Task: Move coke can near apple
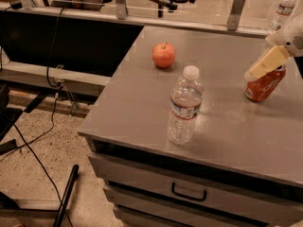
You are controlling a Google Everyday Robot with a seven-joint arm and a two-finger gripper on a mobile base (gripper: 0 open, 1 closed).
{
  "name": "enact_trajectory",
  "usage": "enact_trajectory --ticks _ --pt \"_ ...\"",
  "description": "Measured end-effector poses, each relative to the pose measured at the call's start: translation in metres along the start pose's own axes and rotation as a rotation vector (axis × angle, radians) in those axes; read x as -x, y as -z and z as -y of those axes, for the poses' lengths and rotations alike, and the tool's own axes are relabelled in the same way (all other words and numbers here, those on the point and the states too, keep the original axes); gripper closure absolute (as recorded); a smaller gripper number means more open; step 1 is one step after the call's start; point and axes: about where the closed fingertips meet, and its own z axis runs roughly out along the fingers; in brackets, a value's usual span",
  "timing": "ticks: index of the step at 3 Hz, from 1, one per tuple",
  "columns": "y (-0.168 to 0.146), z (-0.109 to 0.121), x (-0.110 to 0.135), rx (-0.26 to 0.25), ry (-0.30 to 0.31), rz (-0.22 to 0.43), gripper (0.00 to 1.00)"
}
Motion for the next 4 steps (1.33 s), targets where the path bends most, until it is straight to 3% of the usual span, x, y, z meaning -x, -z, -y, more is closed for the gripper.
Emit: enact_trajectory --ticks 2,4 --pt "0.008 -0.01 0.005 -0.008 0.022 0.011 0.0" --pt "0.01 -0.011 0.033 0.004 0.061 0.011 0.0"
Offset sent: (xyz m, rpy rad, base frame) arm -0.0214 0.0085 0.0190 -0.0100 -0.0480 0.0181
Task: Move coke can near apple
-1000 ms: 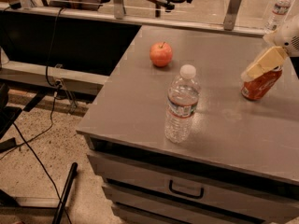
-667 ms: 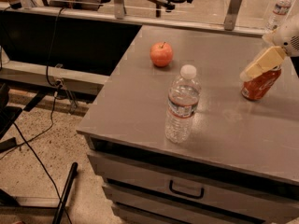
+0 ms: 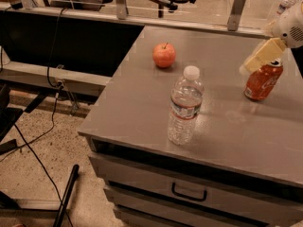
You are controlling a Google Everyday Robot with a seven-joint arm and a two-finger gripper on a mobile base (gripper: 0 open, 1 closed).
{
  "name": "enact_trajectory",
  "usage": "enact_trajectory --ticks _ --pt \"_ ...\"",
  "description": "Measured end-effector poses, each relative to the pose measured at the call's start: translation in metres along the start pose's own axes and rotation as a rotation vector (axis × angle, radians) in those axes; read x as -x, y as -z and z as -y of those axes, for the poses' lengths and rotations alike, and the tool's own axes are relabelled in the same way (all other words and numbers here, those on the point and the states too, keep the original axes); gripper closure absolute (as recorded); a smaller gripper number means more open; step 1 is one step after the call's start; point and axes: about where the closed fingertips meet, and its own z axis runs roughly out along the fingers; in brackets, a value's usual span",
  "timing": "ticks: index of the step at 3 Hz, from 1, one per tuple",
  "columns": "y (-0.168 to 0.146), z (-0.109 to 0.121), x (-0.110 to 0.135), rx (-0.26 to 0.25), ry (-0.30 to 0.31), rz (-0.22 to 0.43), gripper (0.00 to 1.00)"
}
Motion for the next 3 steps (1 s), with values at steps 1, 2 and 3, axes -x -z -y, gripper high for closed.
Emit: enact_trajectory --ticks 1,2,3 --pt "0.019 -0.003 0.007 -0.006 0.002 -0.017 0.0" --pt "0.038 -0.004 -0.003 -0.017 -0.032 -0.035 0.0" --pt "0.046 -0.001 -0.028 -0.024 -0.087 -0.044 0.0"
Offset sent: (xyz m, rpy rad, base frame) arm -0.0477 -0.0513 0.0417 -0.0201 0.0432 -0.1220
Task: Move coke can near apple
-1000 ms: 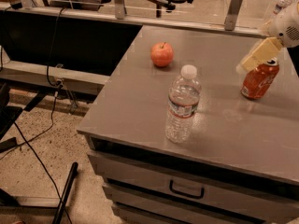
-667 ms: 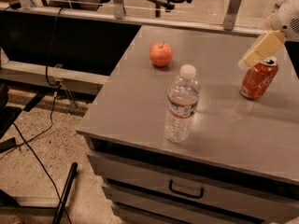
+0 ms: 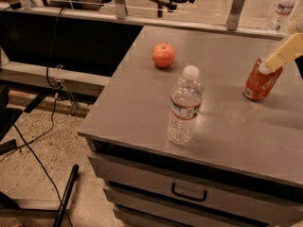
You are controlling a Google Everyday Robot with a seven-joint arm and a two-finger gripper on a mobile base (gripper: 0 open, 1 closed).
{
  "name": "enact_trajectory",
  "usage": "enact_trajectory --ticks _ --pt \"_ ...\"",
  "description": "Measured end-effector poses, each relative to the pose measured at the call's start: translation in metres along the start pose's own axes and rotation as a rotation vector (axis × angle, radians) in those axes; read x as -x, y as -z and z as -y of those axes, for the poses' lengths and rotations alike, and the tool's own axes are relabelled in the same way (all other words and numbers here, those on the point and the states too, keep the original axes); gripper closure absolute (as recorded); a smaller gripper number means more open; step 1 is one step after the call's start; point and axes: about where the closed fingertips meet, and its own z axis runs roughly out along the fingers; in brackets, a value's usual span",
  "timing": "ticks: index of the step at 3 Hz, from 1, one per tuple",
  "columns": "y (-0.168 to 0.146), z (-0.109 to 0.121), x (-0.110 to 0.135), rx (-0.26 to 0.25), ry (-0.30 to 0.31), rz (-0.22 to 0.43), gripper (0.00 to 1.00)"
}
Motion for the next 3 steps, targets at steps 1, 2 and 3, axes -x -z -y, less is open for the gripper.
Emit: enact_trajectory --ticks 1,2,3 --pt "-0.014 0.012 -0.034 0.015 -0.047 0.036 0.0" --pt "-0.022 0.011 -0.034 0.021 -0.05 0.045 0.0" --pt "-0.029 0.003 -0.03 0.034 -0.038 0.055 0.0"
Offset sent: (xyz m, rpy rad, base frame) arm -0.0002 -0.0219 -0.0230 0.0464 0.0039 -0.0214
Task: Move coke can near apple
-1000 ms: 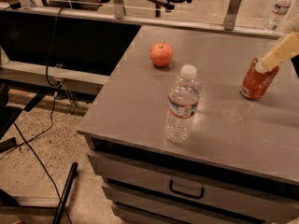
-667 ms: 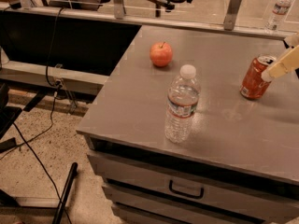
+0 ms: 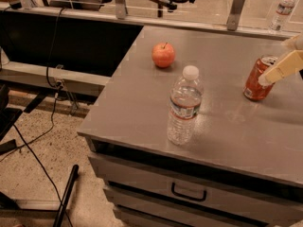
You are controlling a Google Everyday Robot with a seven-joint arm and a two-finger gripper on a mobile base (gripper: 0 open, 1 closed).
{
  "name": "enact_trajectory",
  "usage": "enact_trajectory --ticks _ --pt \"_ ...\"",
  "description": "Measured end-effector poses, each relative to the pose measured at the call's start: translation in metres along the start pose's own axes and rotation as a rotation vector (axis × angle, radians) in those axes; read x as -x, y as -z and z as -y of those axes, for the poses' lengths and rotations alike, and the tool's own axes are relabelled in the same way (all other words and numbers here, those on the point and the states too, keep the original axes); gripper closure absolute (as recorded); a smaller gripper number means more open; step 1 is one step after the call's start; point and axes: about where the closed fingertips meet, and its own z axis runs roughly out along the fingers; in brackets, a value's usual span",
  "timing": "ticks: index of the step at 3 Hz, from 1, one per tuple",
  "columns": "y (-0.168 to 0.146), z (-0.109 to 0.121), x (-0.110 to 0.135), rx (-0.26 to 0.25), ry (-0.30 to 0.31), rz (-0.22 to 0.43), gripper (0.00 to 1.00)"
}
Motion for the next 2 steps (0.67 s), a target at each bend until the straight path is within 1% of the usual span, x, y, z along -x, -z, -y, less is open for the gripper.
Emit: enact_trajectory --ticks 1,2 --pt "-0.0039 -0.0012 0.0003 0.006 0.001 0.0 0.14" --pt "-0.0073 -0.0014 0.0006 0.011 0.001 -0.001 0.38"
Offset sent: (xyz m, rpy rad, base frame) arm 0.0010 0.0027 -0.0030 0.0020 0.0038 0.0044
